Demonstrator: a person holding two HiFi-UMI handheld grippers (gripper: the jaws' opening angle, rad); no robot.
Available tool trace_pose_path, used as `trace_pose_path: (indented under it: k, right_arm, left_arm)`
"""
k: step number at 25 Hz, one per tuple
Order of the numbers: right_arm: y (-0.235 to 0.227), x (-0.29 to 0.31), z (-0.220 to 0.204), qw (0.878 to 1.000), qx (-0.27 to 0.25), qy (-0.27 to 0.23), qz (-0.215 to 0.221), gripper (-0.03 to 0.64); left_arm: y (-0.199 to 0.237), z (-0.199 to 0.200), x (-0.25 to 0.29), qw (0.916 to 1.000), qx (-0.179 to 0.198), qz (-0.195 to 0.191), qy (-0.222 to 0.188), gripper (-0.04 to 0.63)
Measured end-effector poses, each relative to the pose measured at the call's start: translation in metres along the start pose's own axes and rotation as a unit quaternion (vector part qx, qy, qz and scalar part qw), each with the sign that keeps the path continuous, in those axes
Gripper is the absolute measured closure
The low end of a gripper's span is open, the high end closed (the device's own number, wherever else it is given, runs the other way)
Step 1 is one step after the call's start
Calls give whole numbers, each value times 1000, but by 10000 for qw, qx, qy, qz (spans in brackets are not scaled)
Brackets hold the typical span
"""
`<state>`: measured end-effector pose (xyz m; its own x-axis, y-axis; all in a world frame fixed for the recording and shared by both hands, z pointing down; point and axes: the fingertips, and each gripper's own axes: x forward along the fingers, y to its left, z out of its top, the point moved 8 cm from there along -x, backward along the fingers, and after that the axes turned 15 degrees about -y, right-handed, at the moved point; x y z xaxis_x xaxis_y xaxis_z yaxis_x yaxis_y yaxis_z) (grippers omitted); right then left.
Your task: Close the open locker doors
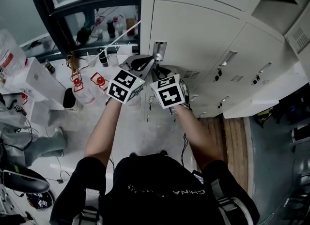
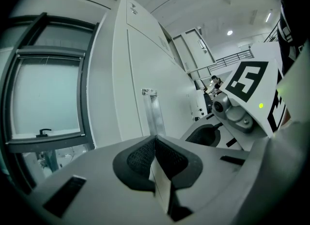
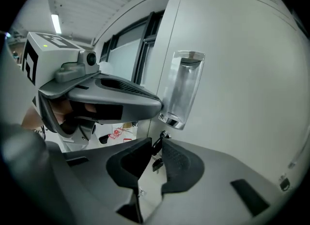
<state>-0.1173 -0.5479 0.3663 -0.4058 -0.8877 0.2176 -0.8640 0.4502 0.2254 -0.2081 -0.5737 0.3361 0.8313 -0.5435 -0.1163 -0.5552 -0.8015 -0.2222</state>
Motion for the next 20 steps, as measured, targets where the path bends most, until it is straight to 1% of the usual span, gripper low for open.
trace_pose_path:
  k: [5, 8, 12, 14, 16, 17, 19, 20]
  right_arm:
    - [-4, 1, -3, 9996, 209, -111, 127, 535]
    - [-7, -1, -4, 9986, 383, -154, 345, 535]
    - [-13, -11, -5, 9900, 1054, -354, 865, 487]
    - [-20, -17, -5, 9840, 1382, -500, 1009, 482]
    - [-28, -25, -6, 9794, 1589, -660, 1062, 482]
    - [-32, -28, -7, 9784, 1614, -735, 1060, 483]
    - [-39, -34, -9, 9797, 1507, -874, 994, 486]
    - [-43, -38, -10, 9811, 1416, -935, 933, 503]
  left_arm:
    - [0, 0, -1, 10000, 21, 14, 11, 574]
    - [-1, 0, 0, 10000, 40, 42, 33, 574]
    - [-3, 0, 1, 9999, 62, 140, 54, 574]
    - [-4, -1, 1, 9997, 72, 212, 68, 574]
    - [-7, -2, 1, 9994, 80, 318, 100, 574]
    - [-8, -3, 1, 9992, 85, 383, 119, 574]
    - [-9, -3, 0, 9985, 99, 524, 159, 574]
    - [-10, -4, 0, 9981, 90, 587, 167, 574]
